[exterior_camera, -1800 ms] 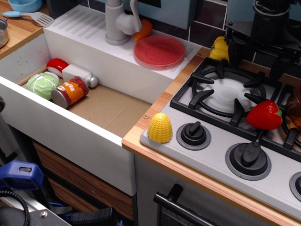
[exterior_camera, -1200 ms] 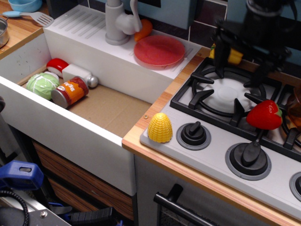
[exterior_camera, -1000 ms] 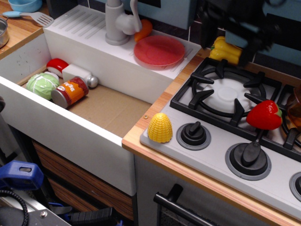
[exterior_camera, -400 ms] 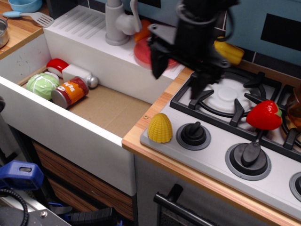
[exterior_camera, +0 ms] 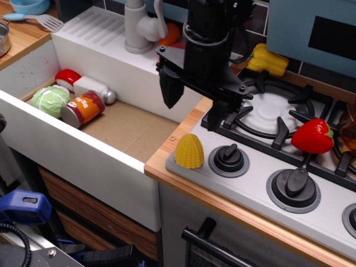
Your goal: Put corn on plate
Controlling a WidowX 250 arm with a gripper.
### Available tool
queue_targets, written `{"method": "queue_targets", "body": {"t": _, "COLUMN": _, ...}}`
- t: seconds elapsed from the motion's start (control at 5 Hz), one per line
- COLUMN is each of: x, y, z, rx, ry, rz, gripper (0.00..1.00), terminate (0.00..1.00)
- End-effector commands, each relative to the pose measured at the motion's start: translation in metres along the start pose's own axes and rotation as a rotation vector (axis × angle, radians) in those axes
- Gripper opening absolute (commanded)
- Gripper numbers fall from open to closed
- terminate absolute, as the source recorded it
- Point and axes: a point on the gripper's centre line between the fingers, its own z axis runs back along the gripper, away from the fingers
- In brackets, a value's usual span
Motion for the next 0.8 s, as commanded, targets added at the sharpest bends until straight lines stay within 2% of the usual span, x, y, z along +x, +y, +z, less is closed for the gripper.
{"method": "queue_targets", "body": {"t": 0.0, "x": 0.001, "y": 0.002, "z": 0.002, "rx": -0.038, "ry": -0.056, "rz": -0.005, "gripper": 1.0, "terminate": 0.0}}
{"method": "queue_targets", "body": {"t": 0.6, "x": 0.008, "y": -0.002, "z": -0.025, "rx": -0.091, "ry": -0.053, "rz": -0.02, "gripper": 1.0, "terminate": 0.0}}
